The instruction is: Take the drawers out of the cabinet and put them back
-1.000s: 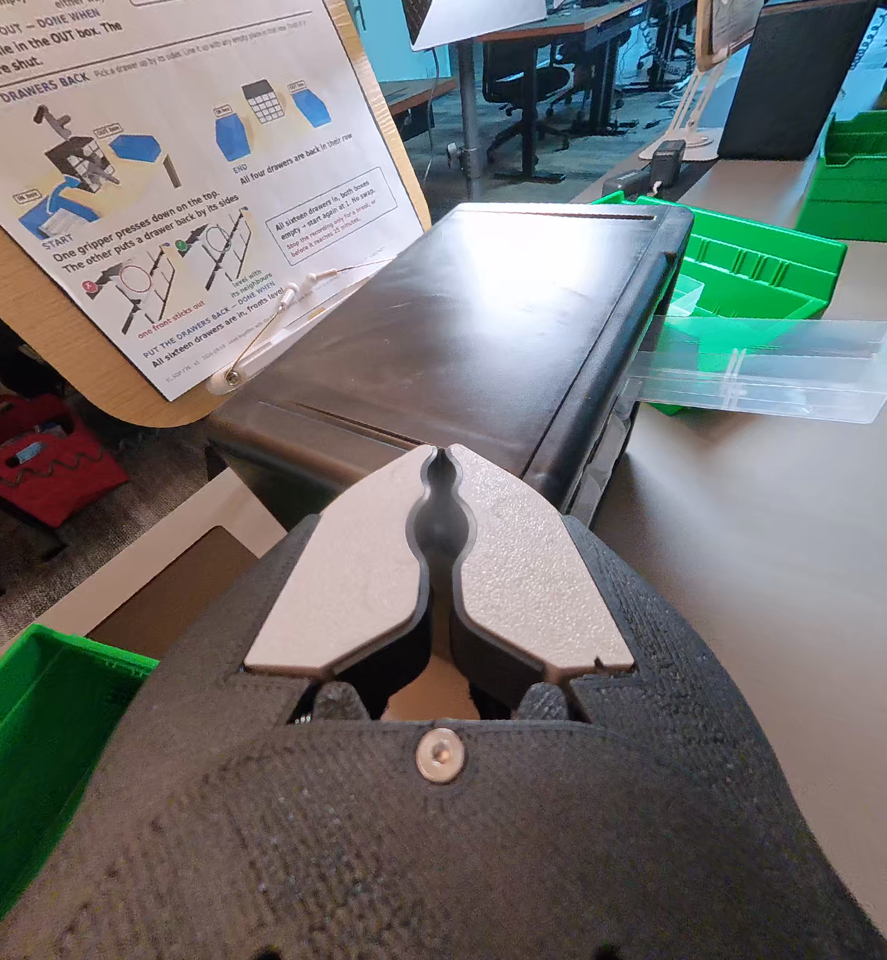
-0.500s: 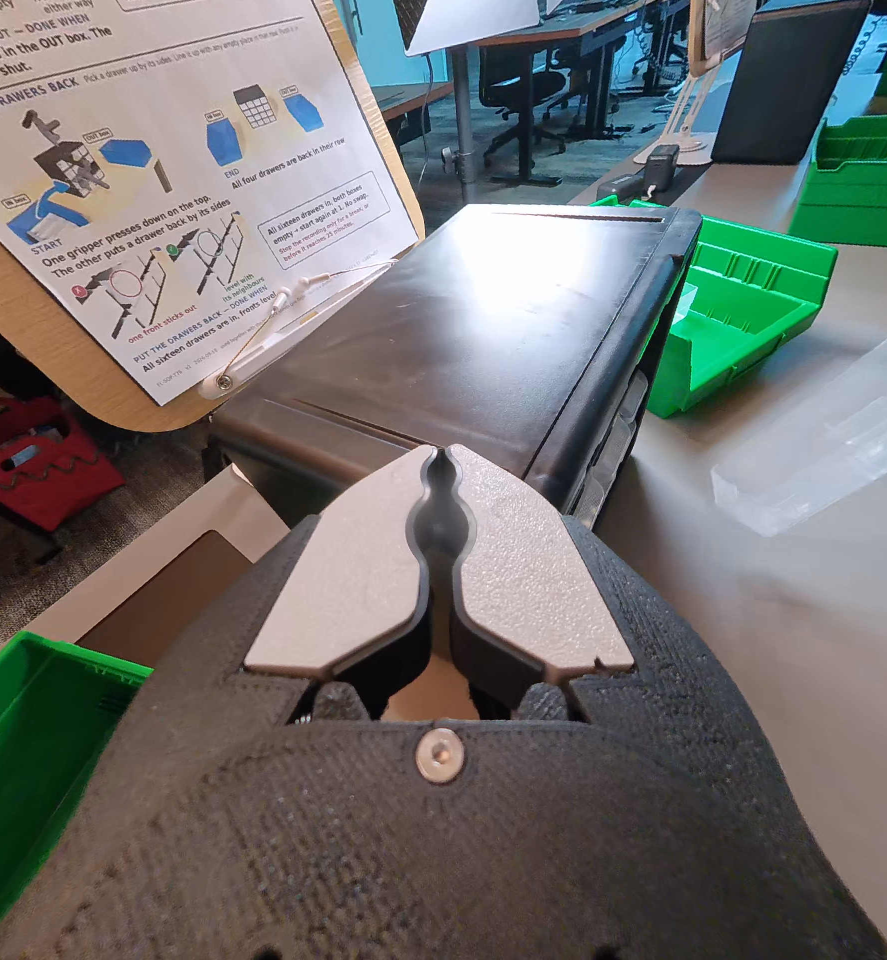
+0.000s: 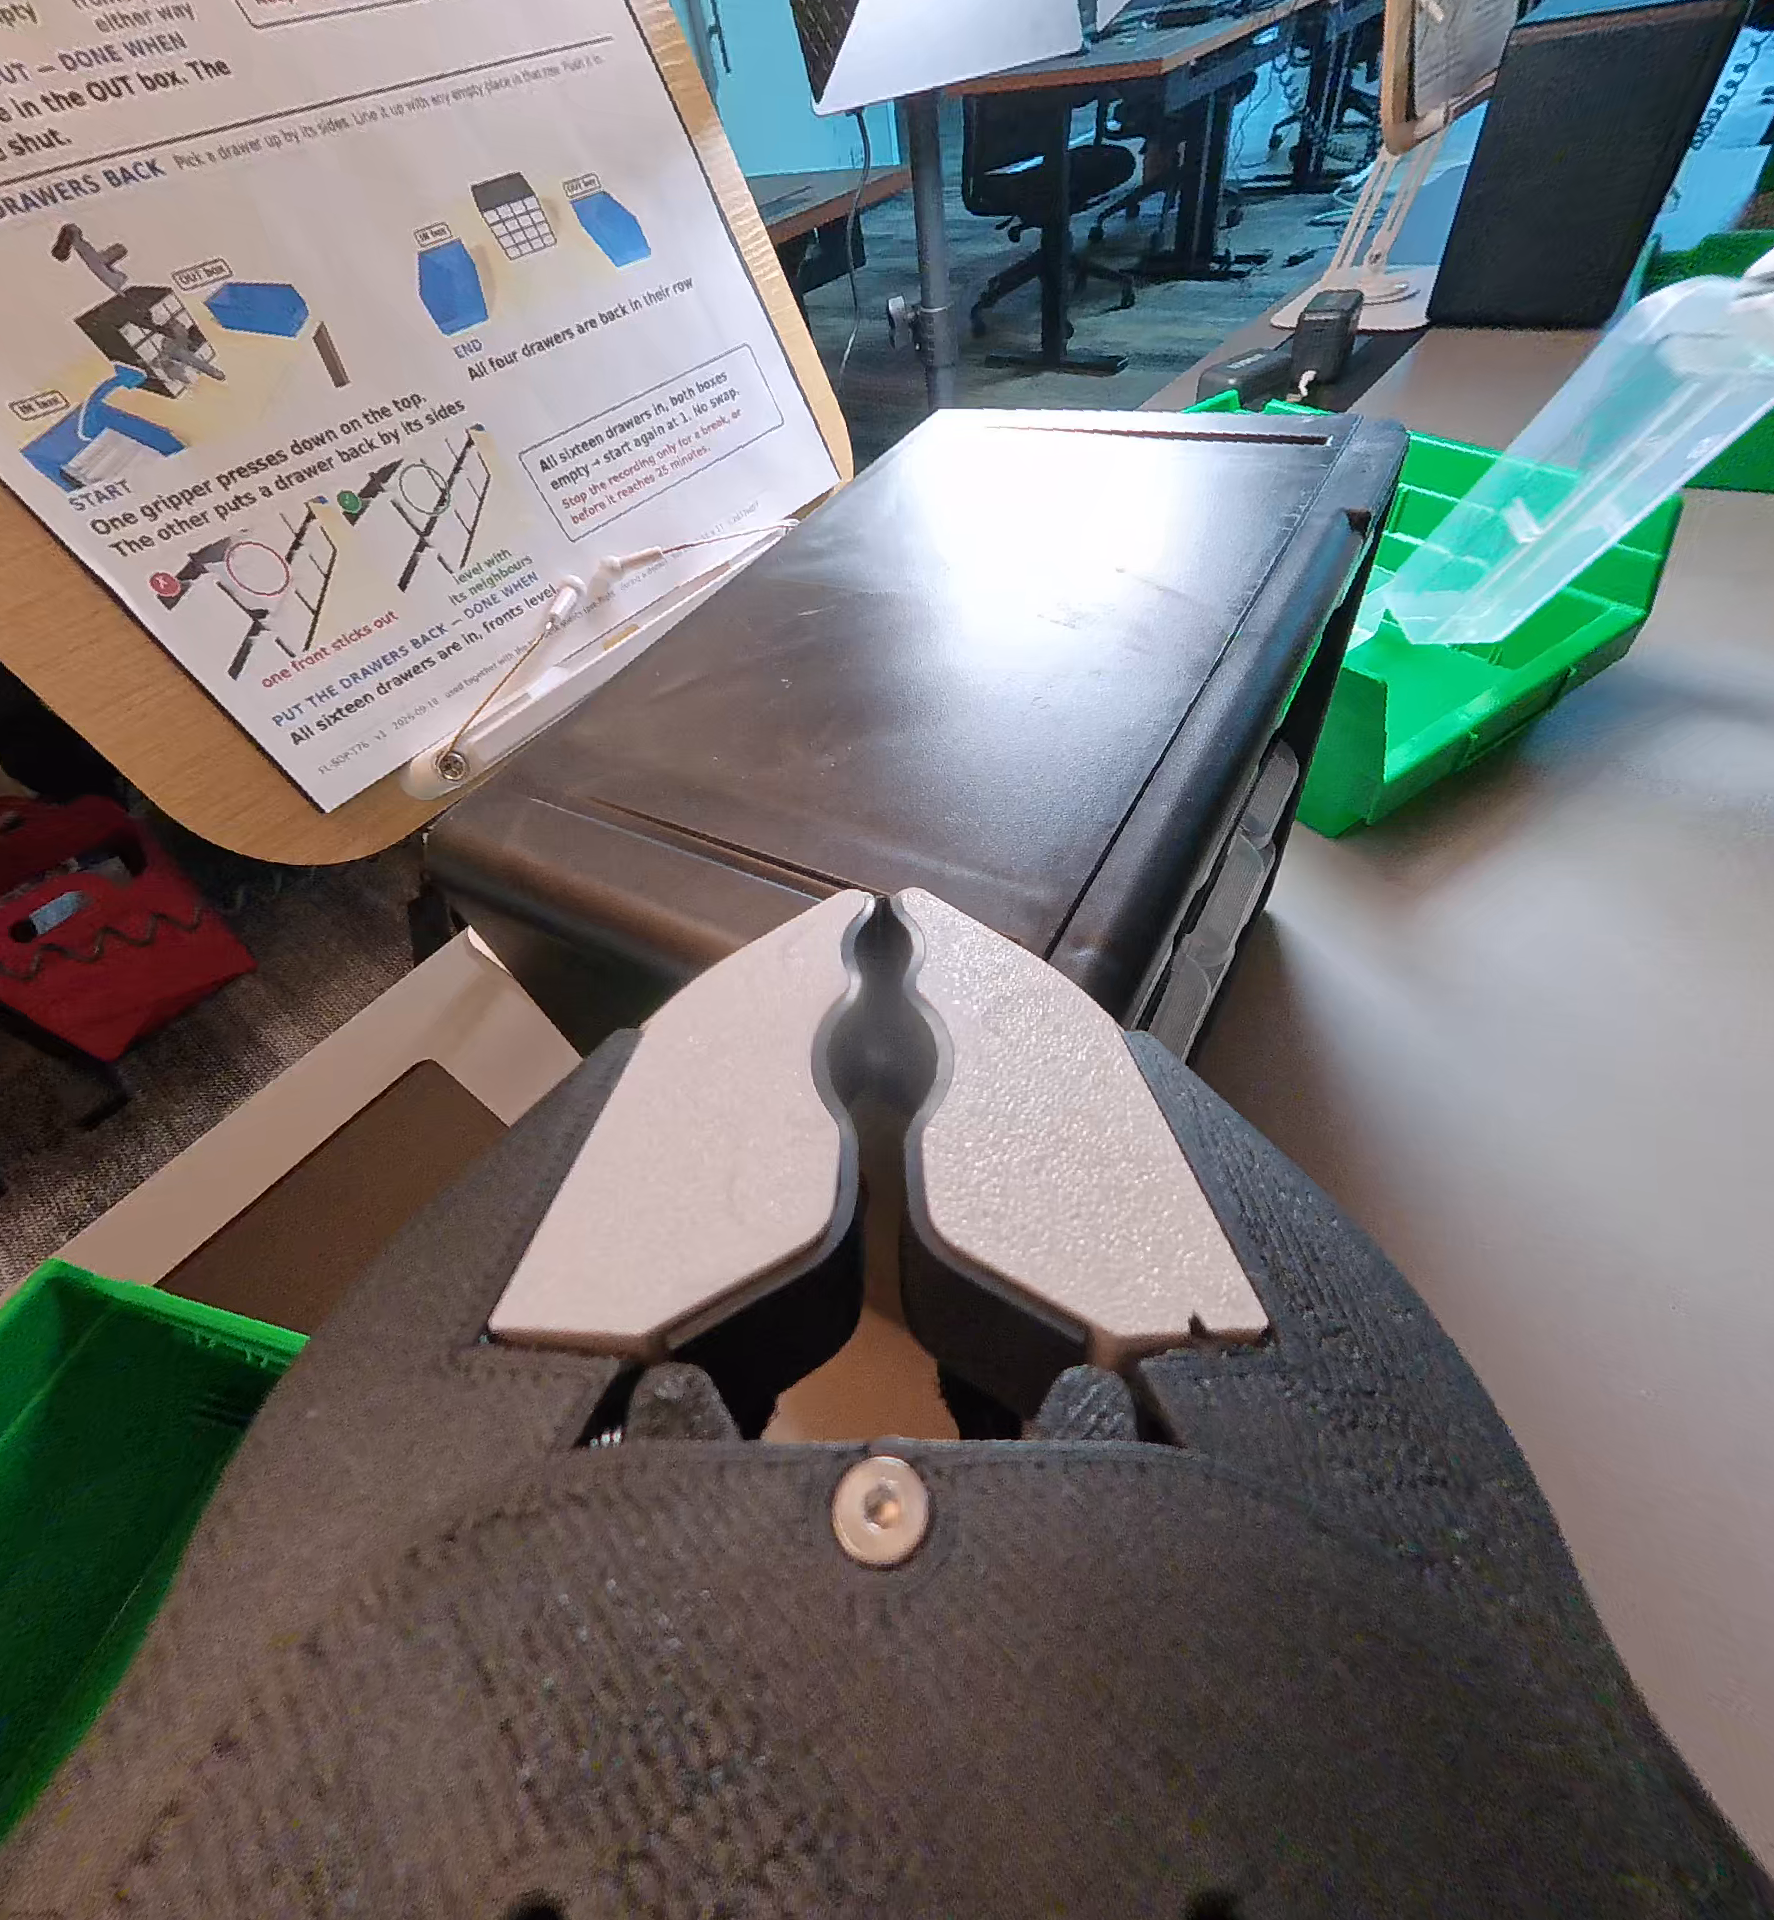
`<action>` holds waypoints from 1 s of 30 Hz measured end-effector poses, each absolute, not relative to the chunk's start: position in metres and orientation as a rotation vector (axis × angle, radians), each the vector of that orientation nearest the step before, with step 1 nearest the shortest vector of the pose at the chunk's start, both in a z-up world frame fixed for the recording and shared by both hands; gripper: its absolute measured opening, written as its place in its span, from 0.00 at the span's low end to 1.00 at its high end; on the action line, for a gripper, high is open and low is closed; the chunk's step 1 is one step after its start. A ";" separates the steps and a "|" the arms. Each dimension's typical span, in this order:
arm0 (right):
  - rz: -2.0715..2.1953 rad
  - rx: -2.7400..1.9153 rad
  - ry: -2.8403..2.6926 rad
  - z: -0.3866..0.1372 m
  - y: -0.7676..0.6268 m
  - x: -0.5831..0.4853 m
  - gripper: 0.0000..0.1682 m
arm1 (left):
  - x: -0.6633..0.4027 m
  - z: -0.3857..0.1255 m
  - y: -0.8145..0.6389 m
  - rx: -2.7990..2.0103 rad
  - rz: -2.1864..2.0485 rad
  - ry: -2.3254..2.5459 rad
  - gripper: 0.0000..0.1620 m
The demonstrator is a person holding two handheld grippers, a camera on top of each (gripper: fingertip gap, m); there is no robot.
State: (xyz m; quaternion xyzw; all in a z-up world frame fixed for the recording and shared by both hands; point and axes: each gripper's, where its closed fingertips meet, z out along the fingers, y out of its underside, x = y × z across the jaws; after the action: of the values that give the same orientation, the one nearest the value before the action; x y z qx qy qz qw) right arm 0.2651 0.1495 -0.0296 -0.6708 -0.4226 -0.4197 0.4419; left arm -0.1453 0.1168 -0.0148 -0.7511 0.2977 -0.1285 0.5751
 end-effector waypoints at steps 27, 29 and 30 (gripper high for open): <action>-0.190 -2.114 -1.057 -0.165 0.211 0.186 0.14 | -0.145 -0.015 0.117 -1.755 -0.296 0.709 0.00; -0.122 -2.095 -1.056 -0.161 0.211 0.187 0.15 | -0.145 -0.015 0.117 -1.754 -0.299 0.710 0.00; -0.120 -2.077 -1.087 -0.159 0.210 0.189 0.16 | -0.145 -0.015 0.117 -1.754 -0.300 0.711 0.00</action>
State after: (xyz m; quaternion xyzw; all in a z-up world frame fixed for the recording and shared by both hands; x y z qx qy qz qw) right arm 0.1895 0.2104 -0.1590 -0.8159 -0.4272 -0.0471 0.3867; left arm -0.1450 0.1171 -0.0146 -0.7488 0.3036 -0.1281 0.5751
